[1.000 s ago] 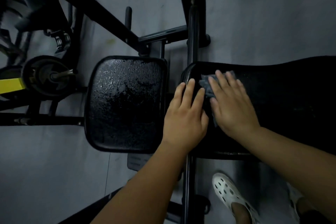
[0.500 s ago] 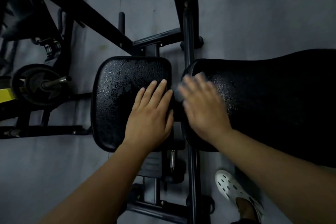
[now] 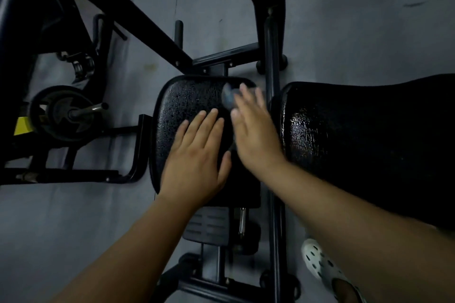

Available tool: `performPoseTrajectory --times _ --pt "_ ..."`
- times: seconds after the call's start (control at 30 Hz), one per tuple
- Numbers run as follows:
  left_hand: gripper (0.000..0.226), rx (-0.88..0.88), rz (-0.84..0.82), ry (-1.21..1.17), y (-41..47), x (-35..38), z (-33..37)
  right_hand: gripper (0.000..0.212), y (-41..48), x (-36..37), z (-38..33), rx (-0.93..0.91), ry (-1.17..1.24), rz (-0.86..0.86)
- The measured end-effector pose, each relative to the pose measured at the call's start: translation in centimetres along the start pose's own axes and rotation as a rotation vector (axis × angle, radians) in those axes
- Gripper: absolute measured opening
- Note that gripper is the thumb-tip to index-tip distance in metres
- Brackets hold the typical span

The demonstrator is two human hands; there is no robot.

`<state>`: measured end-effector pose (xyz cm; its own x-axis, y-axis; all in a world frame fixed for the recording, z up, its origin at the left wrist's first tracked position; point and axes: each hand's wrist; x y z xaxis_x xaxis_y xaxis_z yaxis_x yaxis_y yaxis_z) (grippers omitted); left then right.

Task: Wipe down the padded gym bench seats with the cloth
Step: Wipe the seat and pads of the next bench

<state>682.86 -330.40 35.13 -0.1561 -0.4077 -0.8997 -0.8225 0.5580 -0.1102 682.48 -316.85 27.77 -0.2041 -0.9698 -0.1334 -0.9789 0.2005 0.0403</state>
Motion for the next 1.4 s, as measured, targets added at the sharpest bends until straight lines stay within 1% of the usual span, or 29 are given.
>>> performPoseTrajectory --times 0.1,0.17,0.23,0.3,0.33,0.37,0.43,0.5,0.53,0.57,0.6,0.67,0.7,0.73,0.8,0.87,0.9,0.93,0.97,1.03,1.07,1.1,1.13,1.2,1.23,1.3,1.33,1.37,1.4 --pt "0.054 0.012 0.024 -0.145 -0.2 -0.2 -1.0 0.054 -6.7 0.2 0.5 -0.154 -0.176 -0.177" --pt "0.058 0.014 0.03 -0.169 0.0 -0.6 -2.3 0.054 -7.6 -0.8 1.4 -0.214 -0.228 -0.254" --pt "0.057 -0.008 0.034 -0.089 0.3 -0.8 -3.8 0.056 -3.6 -0.3 0.8 -0.17 -0.255 -0.176" --pt "0.058 -0.023 0.0 0.006 0.3 -0.9 -4.6 0.062 1.0 0.8 -0.6 -0.059 -0.342 -0.055" --pt "0.059 -0.037 -0.012 0.028 0.2 -0.9 -5.0 0.065 1.9 1.3 -1.0 -0.022 -0.394 -0.035" --pt "0.06 -0.058 -0.02 0.032 0.1 -0.6 -5.3 0.065 1.6 1.6 -1.1 -0.032 -0.447 -0.045" --pt "0.061 -0.098 -0.02 -0.001 -0.5 -0.1 -5.8 0.062 -2.0 1.3 -0.9 -0.197 -0.523 -0.175" --pt "0.06 -0.088 0.003 -0.068 -1.0 0.3 -6.3 0.059 -5.7 -0.2 0.0 -0.375 -0.548 -0.372" --pt "0.059 -0.085 0.007 -0.1 -1.1 0.5 -6.5 0.057 -5.2 -1.0 0.6 -0.44 -0.551 -0.418" --pt "0.059 -0.092 0.009 -0.128 -1.3 0.6 -6.6 0.057 -3.5 -1.4 1.0 -0.458 -0.555 -0.415" --pt "0.059 -0.099 0.013 -0.153 -1.3 0.6 -6.6 0.058 -1.3 -1.2 0.8 -0.413 -0.553 -0.361" --pt "0.06 -0.126 0.018 -0.186 -1.4 0.3 -6.4 0.06 2.8 0.4 -0.9 -0.216 -0.566 -0.195" --pt "0.06 -0.145 0.012 -0.191 -1.5 0.2 -6.4 0.06 3.4 1.8 -2.1 -0.15 -0.571 -0.151" --pt "0.06 -0.161 0.006 -0.197 -1.6 0.0 -6.4 0.06 2.9 3.0 -2.9 -0.143 -0.57 -0.148" --pt "0.064 -0.166 -0.007 -0.214 -1.7 -0.5 -6.7 0.059 -0.4 4.2 -3.4 -0.282 -0.551 -0.273" --pt "0.069 -0.111 -0.03 -0.227 -1.9 -1.1 -6.7 0.056 -3.9 2.8 -2.4 -0.402 -0.53 -0.437" --pt "0.07 -0.087 -0.037 -0.234 -2.0 -1.4 -6.7 0.055 -4.1 1.7 -1.6 -0.435 -0.53 -0.475" --pt "0.069 -0.082 -0.038 -0.238 -2.1 -1.7 -6.7 0.054 -3.2 0.7 -1.0 -0.446 -0.541 -0.464" --pt "0.067 -0.083 -0.039 -0.234 -2.1 -1.9 -6.6 0.055 -1.8 0.2 -0.8 -0.41 -0.543 -0.417" --pt "0.064 -0.088 -0.027 -0.208 -2.4 -2.2 -6.8 0.058 1.8 0.6 -1.7 -0.259 -0.548 -0.278" --pt "0.064 -0.095 -0.022 -0.199 -2.5 -2.3 -7.0 0.059 3.1 1.9 -2.8 -0.196 -0.55 -0.23" --pt "0.065 -0.112 -0.022 -0.205 -2.7 -2.4 -7.3 0.058 3.5 3.6 -4.0 -0.174 -0.556 -0.214" --pt "0.066 -0.141 -0.03 -0.22 -2.9 -2.5 -7.7 0.058 3.0 5.1 -5.0 -0.199 -0.56 -0.229" --pt "0.071 -0.211 -0.052 -0.255 -3.4 -2.7 -8.4 0.056 0.0 6.9 -5.8 -0.359 -0.54 -0.346" --pt "0.072 -0.226 -0.058 -0.263 -3.6 -2.8 -8.6 0.054 -2.0 6.5 -5.4 -0.442 -0.519 -0.421" --pt "0.073 -0.218 -0.054 -0.264 -3.7 -3.0 -8.7 0.052 -4.3 4.2 -3.8 -0.513 -0.512 -0.556" --pt "0.072 -0.213 -0.053 -0.26 -3.7 -3.1 -8.6 0.053 -4.0 3.0 -2.9 -0.517 -0.525 -0.564" --pt "0.07 -0.211 -0.052 -0.255 -3.7 -3.2 -8.5 0.055 -2.9 2.1 -2.4 -0.478 -0.543 -0.522" --pt "0.067 -0.212 -0.051 -0.256 -3.7 -3.1 -8.3 0.057 -1.3 1.7 -2.4 -0.396 -0.56 -0.447"
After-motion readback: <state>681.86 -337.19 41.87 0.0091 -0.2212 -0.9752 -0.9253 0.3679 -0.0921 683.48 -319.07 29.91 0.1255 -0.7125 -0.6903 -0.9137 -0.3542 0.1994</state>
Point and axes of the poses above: each hand's wrist, its own y-axis towards the middle knuckle, its own x-axis out of the palm, z = x × y, and after that the axes turned 13 degrees about y, right-handed
